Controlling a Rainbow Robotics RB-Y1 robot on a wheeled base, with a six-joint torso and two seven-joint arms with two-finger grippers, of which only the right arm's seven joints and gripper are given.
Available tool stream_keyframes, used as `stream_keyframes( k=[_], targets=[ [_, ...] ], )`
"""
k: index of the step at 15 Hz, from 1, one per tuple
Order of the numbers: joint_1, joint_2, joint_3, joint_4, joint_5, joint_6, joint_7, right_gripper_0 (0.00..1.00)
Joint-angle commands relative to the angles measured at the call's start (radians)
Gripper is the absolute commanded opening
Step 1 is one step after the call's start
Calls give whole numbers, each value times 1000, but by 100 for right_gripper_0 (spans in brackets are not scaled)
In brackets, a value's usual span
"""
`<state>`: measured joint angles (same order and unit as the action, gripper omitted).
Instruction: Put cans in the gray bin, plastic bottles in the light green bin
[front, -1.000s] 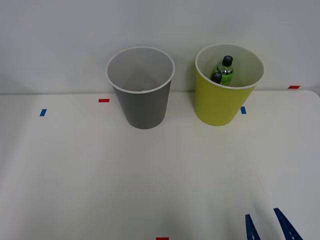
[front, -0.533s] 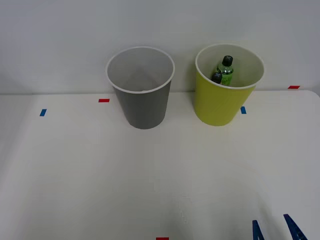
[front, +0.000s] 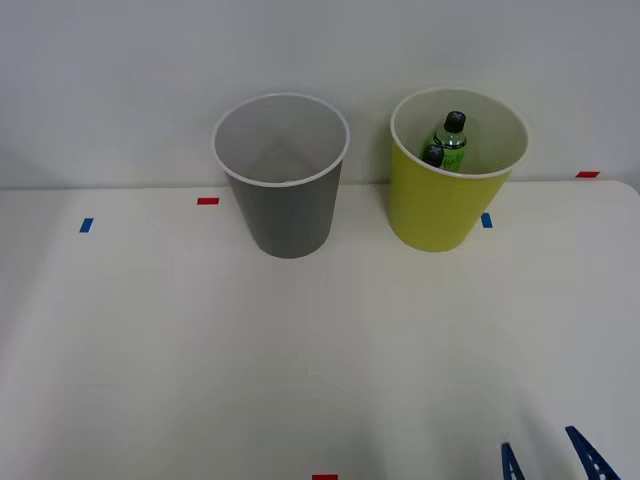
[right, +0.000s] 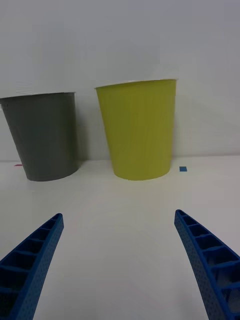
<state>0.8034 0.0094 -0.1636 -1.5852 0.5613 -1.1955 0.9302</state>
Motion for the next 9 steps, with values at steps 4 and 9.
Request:
stream_keyframes(
  k=[4,9],
  targets=[
    [-53,-37,180,90,-238,31,246,76],
    [-93,-31,228,109,-262,43,240,76]
  ],
)
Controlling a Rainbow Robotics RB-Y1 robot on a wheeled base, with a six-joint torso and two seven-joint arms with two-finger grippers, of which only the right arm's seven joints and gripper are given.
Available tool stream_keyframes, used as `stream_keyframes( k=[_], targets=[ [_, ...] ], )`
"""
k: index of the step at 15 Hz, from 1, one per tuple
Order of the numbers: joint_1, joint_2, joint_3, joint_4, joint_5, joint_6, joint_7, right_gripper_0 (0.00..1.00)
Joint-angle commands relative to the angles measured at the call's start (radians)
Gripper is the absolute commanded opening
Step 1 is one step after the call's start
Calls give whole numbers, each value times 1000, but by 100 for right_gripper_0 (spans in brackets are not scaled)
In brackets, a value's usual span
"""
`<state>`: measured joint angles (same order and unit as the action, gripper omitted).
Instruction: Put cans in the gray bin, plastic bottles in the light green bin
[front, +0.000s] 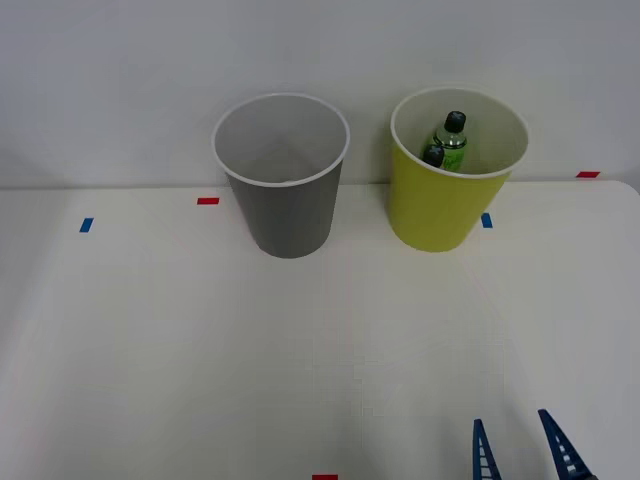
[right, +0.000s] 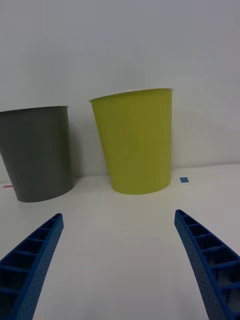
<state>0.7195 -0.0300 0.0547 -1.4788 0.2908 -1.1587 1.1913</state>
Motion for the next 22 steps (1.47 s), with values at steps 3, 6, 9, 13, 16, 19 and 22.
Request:
stream_keyframes(
  k=[3,6,9,13,16,19,22],
  targets=[
    [-20,22,4,3,42,13,-108,76],
    [-14,22,5,3,44,14,-105,76],
    [-6,22,7,3,45,8,-98,76],
    [-6,22,7,2,45,7,-96,75],
    [-6,22,7,2,45,7,-96,75],
    [-6,22,7,2,45,7,-96,76],
    [-6,22,7,2,45,7,-96,76]
  ],
)
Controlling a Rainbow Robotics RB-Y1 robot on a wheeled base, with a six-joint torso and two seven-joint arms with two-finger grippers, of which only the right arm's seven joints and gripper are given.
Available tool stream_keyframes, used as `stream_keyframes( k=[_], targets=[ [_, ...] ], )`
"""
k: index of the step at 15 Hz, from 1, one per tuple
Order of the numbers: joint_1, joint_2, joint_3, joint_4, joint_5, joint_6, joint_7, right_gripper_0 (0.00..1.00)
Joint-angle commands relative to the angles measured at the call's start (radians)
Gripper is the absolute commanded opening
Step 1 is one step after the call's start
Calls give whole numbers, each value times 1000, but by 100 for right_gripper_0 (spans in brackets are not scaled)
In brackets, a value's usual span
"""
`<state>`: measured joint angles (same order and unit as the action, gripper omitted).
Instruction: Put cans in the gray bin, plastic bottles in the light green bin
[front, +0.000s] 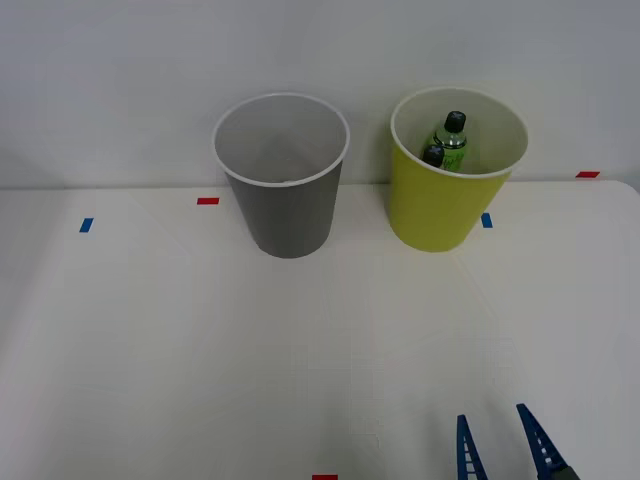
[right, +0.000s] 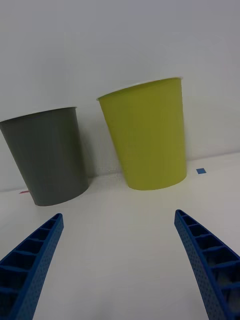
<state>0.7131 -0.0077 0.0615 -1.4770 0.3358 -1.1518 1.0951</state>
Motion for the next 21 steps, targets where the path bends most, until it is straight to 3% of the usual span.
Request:
stream_keyframes(
  k=[1,21],
  targets=[
    [0,0,0,0,0,0,0,76],
    [0,0,0,0,0,0,0,76]
  ],
)
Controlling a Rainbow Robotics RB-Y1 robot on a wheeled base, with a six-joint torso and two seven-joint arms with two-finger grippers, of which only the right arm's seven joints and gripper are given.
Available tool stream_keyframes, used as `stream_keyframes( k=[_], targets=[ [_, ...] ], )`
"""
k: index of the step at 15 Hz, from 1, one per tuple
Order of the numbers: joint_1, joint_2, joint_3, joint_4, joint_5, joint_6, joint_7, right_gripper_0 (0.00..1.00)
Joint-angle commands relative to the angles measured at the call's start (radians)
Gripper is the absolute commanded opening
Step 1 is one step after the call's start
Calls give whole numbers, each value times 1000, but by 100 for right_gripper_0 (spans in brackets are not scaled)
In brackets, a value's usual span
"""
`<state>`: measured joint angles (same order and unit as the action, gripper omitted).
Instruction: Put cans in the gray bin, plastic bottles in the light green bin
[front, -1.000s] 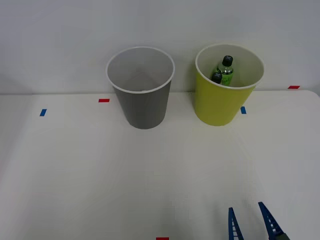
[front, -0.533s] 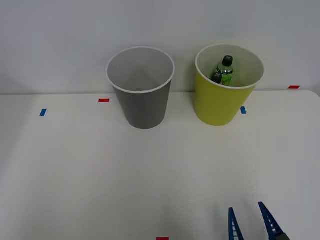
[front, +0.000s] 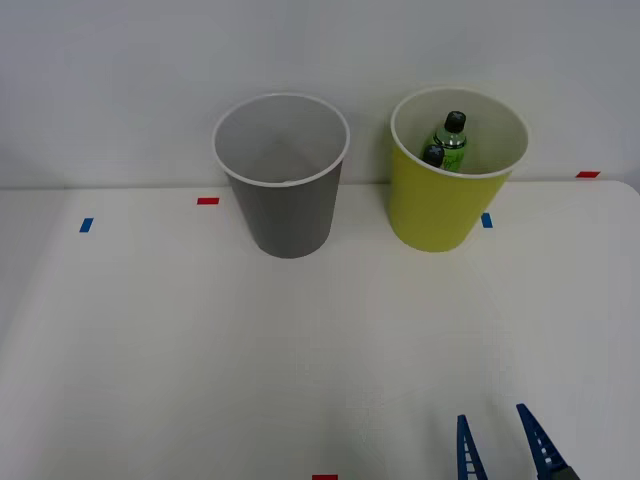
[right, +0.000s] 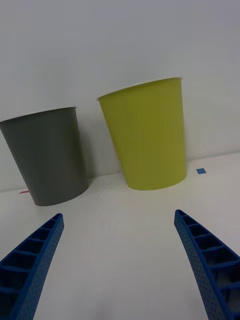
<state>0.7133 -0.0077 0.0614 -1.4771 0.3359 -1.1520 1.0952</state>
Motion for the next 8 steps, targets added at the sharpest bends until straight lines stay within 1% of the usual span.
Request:
stream_keyframes(
  k=[1,8],
  targets=[
    [0,0,0,0,0,0,0,76],
    [0,0,0,0,0,0,0,75]
  ],
)
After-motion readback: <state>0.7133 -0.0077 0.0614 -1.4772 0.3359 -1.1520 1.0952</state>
